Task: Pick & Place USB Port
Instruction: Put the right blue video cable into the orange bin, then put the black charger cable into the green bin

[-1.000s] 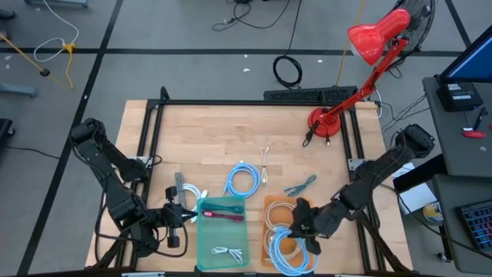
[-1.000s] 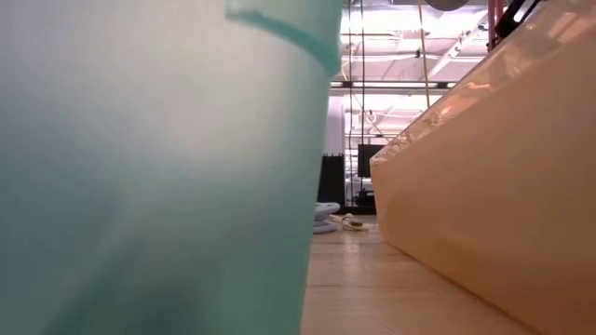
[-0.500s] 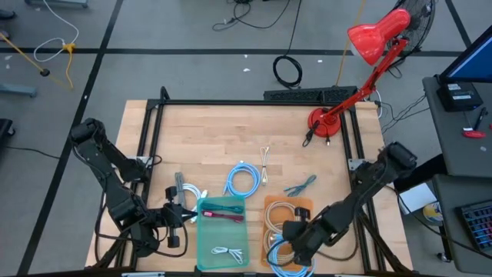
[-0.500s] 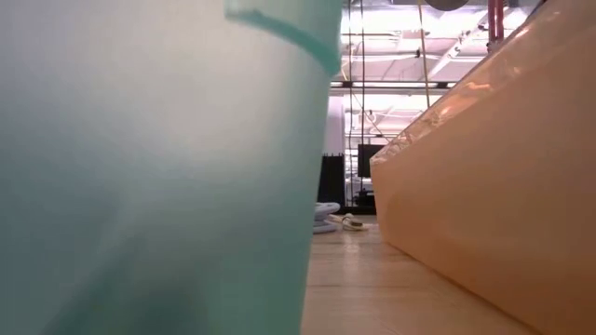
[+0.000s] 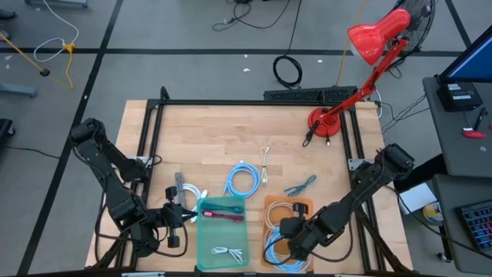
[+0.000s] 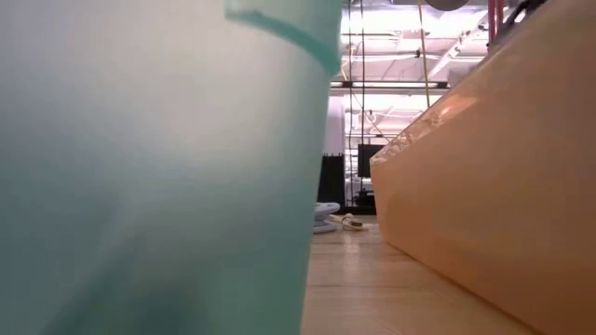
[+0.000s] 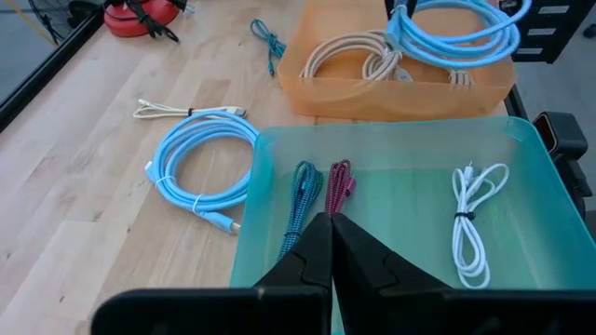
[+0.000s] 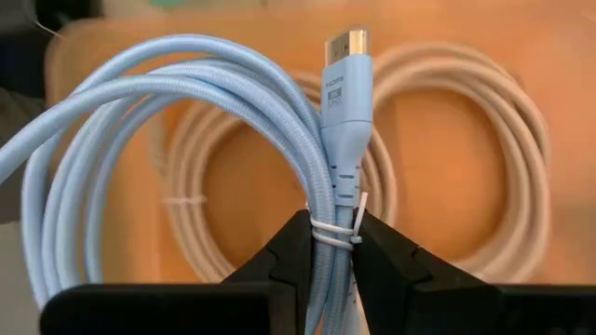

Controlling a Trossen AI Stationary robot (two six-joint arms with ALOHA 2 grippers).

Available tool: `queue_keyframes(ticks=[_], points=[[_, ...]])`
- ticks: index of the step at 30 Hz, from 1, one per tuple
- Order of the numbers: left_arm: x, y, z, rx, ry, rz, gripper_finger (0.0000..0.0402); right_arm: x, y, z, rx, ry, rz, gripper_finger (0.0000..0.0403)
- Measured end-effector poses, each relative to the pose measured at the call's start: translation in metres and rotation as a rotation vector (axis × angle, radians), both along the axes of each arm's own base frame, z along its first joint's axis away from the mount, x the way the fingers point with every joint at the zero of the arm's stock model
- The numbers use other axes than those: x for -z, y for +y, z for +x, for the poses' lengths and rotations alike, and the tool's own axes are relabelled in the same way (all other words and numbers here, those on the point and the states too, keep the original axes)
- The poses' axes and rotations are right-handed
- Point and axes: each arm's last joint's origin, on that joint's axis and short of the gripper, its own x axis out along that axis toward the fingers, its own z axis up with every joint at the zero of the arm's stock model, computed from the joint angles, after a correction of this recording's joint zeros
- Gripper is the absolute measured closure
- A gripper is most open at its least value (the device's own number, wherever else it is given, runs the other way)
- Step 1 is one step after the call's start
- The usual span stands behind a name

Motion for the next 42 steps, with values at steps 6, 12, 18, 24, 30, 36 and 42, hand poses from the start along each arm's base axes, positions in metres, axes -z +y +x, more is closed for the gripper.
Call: queue_keyframes(ticks=[6, 12, 18, 24, 30, 36, 42], points=[[0.000, 0.000, 0.000, 0.000, 0.000, 0.000, 0.0399, 0.003, -0.005, -0.002, 0.034, 0.039, -0.025, 0.0346], [0.000, 0.000, 0.000, 0.000, 0.000, -0.001, 0.0399, 0.017, -0.010, -0.006, 0.070, 0.082, -0.007, 0.0346], [0.000, 0.000, 0.000, 0.000, 0.001, -0.001, 0.0399, 0.030, -0.012, -0.008, 0.083, 0.088, 0.034, 0.0346], [0.000, 0.000, 0.000, 0.000, 0.001, -0.001, 0.0399, 0.030, -0.010, -0.005, 0.082, 0.051, 0.061, 0.0331], [0.000, 0.000, 0.000, 0.000, 0.001, -0.001, 0.0399, 0.030, -0.012, -0.003, 0.096, -0.004, 0.004, 0.0305], [0.000, 0.000, 0.000, 0.000, 0.002, -0.002, 0.0399, 0.030, -0.012, -0.003, 0.099, -0.005, 0.004, 0.0268], [0.000, 0.000, 0.000, 0.000, 0.002, -0.002, 0.0399, 0.029, -0.011, -0.001, 0.100, -0.024, 0.019, 0.0225]])
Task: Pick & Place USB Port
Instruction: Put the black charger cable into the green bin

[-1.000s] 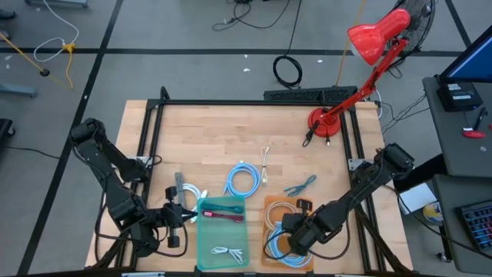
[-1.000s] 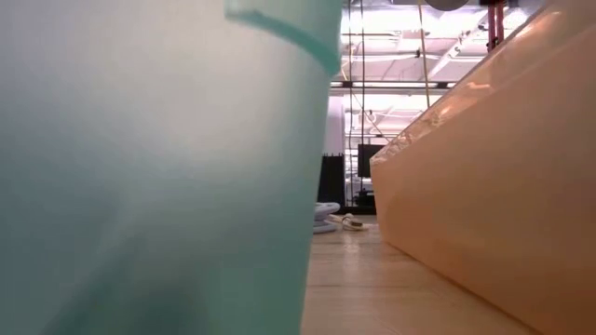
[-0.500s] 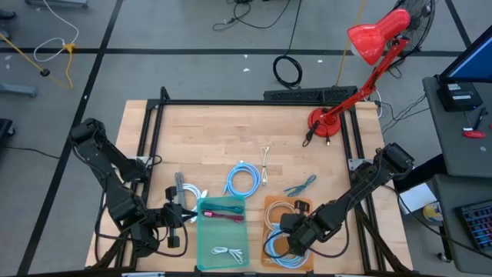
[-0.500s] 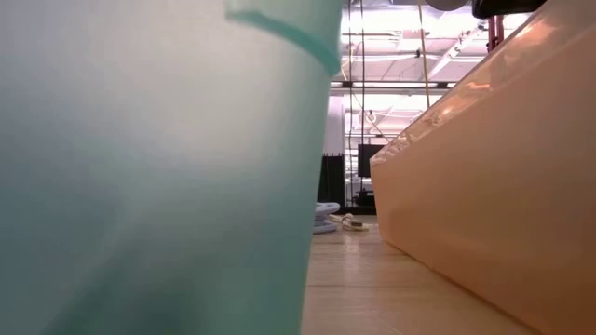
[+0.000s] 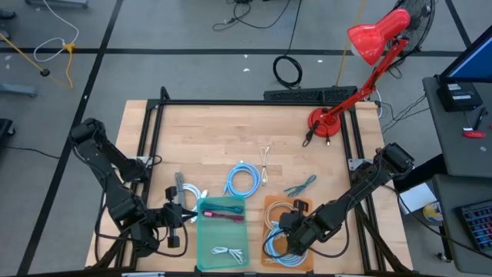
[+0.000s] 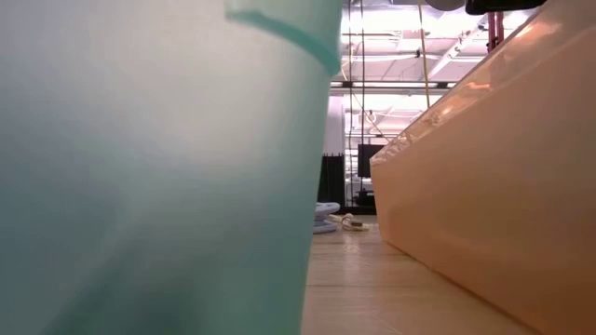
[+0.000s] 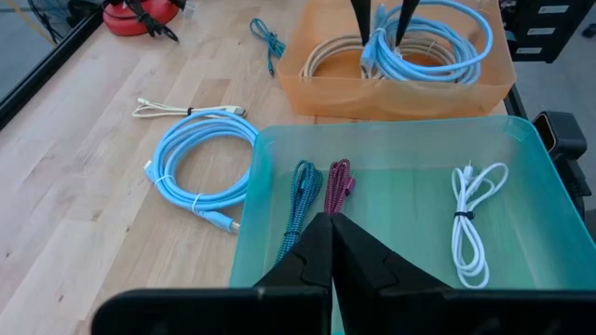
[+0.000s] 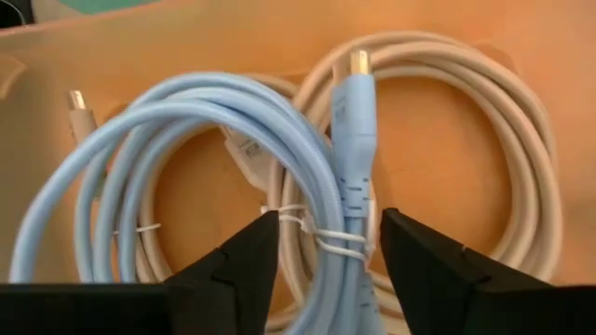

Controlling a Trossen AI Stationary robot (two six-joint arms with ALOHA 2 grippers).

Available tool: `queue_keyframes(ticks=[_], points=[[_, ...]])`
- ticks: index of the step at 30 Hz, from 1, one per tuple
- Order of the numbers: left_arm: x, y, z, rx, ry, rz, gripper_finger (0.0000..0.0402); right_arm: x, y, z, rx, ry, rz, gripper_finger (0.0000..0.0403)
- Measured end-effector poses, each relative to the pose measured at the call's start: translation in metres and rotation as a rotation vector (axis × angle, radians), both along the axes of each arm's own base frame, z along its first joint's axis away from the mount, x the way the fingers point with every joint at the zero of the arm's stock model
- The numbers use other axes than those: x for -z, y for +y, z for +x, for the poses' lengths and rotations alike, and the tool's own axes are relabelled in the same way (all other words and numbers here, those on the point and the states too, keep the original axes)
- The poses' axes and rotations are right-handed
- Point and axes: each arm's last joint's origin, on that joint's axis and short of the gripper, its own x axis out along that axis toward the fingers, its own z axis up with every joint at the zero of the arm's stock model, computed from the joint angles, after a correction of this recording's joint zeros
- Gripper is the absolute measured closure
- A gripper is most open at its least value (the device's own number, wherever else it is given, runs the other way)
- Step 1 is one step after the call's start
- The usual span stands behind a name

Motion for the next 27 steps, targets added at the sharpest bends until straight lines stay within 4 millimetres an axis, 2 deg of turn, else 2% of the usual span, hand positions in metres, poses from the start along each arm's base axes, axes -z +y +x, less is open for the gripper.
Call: queue_keyframes(ticks=[6, 14, 23, 27], points=[[0.000, 0.000, 0.000, 0.000, 0.000, 0.000, 0.0399, -0.003, 0.004, 0.005, -0.008, -0.059, 0.035, 0.0181], [0.000, 0.000, 0.000, 0.000, 0.001, 0.000, 0.0399, -0.009, 0.001, 0.017, -0.002, -0.255, -0.106, 0.0143], [0.000, -0.001, -0.001, 0.005, 0.001, -0.001, 0.0399, -0.019, -0.014, 0.039, 0.099, -0.440, -0.205, 0.0143], [0.000, -0.001, -0.001, 0.006, 0.000, -0.001, 0.0399, -0.022, -0.020, 0.047, 0.139, -0.487, -0.179, 0.0146]])
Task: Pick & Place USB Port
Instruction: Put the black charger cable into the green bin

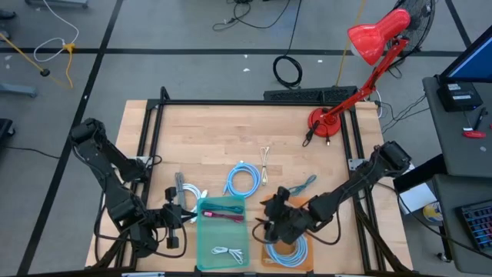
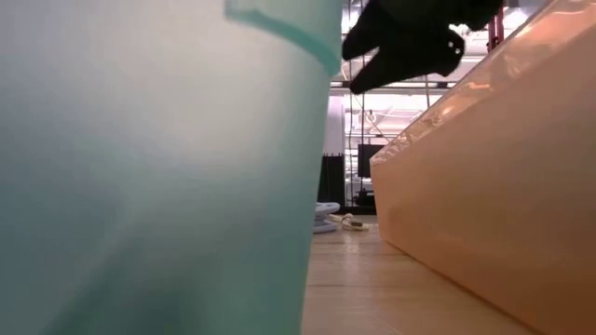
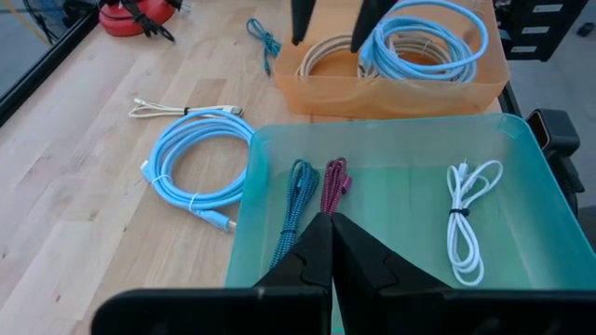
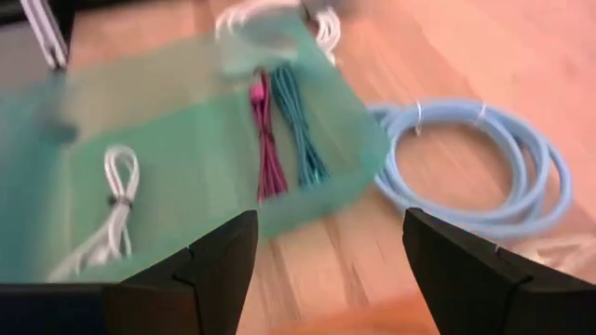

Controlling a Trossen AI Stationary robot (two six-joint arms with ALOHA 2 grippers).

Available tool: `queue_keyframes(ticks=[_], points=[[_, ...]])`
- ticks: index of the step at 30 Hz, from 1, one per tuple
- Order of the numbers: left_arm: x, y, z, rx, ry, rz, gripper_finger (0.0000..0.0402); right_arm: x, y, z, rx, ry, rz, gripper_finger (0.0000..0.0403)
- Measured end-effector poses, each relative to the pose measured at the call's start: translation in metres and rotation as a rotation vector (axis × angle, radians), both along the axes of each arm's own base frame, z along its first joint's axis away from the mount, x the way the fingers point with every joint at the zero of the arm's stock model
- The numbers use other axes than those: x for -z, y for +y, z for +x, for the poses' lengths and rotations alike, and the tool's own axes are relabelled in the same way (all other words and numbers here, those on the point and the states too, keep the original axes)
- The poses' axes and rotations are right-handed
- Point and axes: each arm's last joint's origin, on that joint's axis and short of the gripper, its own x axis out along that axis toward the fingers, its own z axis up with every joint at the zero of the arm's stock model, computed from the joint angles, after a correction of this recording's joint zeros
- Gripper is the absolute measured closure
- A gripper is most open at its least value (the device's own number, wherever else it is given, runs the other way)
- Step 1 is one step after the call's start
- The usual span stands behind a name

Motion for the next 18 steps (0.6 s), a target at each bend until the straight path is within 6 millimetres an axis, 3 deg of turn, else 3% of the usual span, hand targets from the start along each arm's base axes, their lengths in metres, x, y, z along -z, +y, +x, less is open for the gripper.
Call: queue_keyframes(ticks=[9, 13, 18], points=[[0.000, 0.000, 0.000, 0.000, 0.000, 0.002, 0.0399, -0.021, -0.020, 0.029, -0.052, -0.203, -0.128, 0.0146], [0.000, 0.000, 0.000, 0.001, 0.000, 0.003, 0.0399, -0.035, -0.039, 0.045, -0.043, -0.310, -0.212, 0.0147], [0.000, -0.001, -0.001, 0.006, 0.000, 0.004, 0.0399, -0.041, -0.067, 0.058, 0.041, -0.369, -0.197, 0.0150]])
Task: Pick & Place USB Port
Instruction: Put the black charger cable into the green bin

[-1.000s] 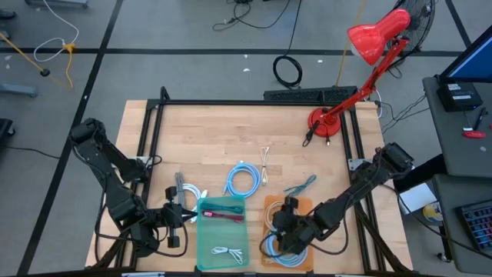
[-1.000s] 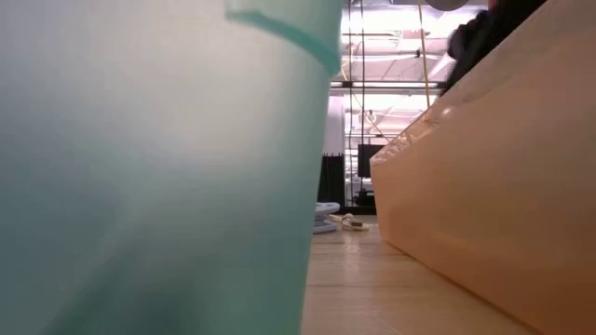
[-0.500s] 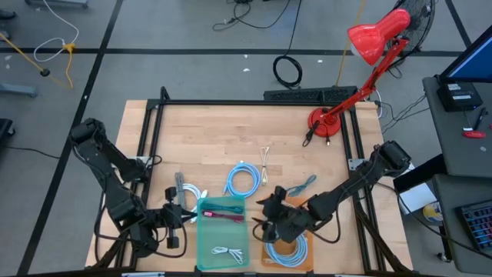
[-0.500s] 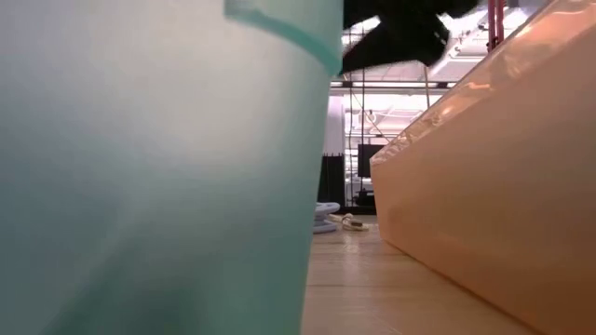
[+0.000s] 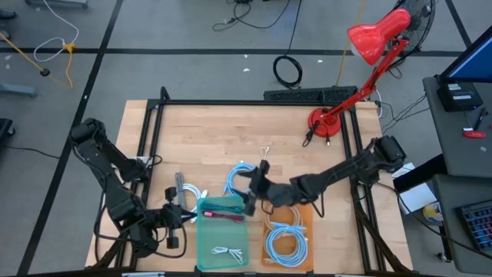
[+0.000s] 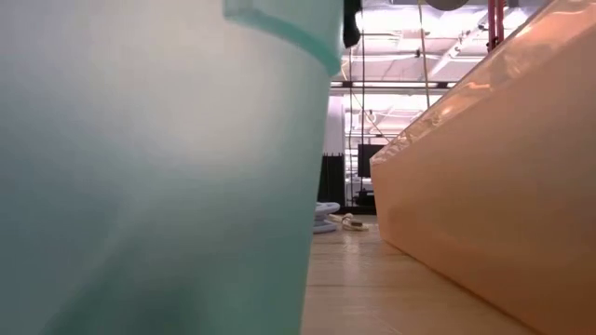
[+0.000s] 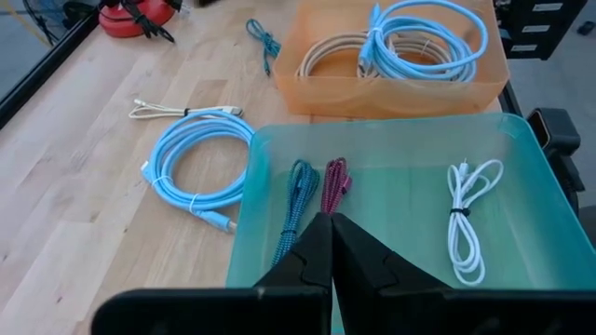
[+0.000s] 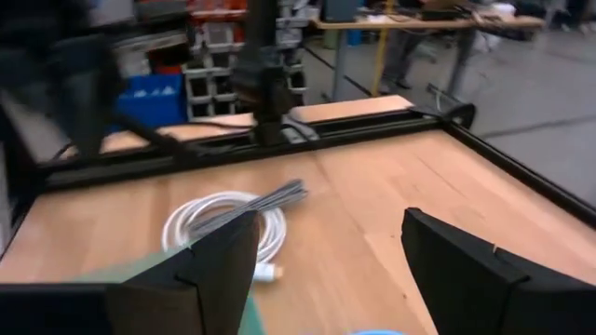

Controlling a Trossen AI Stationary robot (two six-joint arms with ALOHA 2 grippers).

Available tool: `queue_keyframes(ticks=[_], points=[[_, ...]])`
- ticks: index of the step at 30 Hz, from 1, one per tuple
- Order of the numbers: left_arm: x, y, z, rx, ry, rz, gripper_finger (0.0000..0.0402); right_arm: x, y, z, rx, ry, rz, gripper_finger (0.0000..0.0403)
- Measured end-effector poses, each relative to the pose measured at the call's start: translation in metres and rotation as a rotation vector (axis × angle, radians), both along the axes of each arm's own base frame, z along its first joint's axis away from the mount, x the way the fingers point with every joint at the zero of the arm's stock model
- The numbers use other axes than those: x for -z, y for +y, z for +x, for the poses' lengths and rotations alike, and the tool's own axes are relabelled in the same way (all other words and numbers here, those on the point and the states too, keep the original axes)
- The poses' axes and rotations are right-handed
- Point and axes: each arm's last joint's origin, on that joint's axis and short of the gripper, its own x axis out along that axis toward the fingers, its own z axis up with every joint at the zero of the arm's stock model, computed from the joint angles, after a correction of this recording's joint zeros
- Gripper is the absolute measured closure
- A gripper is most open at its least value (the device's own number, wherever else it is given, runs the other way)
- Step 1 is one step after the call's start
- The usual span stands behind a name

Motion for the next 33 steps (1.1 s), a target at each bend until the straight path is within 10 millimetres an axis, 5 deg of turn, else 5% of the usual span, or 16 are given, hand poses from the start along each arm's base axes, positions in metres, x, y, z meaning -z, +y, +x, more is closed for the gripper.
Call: queue_keyframes(ticks=[9, 15, 22, 29, 33], points=[[0.000, 0.000, 0.000, 0.003, 0.001, 0.004, 0.0399, -0.005, -0.052, 0.017, 0.043, -0.082, 0.138, 0.0168], [0.000, 0.000, 0.000, 0.005, 0.001, 0.007, 0.0399, -0.023, -0.077, 0.025, -0.109, -0.259, 0.234, 0.0181], [0.000, 0.000, 0.000, 0.009, 0.002, 0.012, 0.0399, -0.050, -0.126, 0.024, -0.009, -0.363, 0.247, 0.0203], [0.000, 0.000, 0.000, 0.009, 0.004, 0.014, 0.0399, -0.061, -0.164, 0.032, 0.023, -0.296, 0.287, 0.0223], [0.000, 0.000, 0.000, 0.010, 0.005, 0.016, 0.0399, -0.045, -0.170, 0.040, 0.034, -0.162, 0.309, 0.0233]])
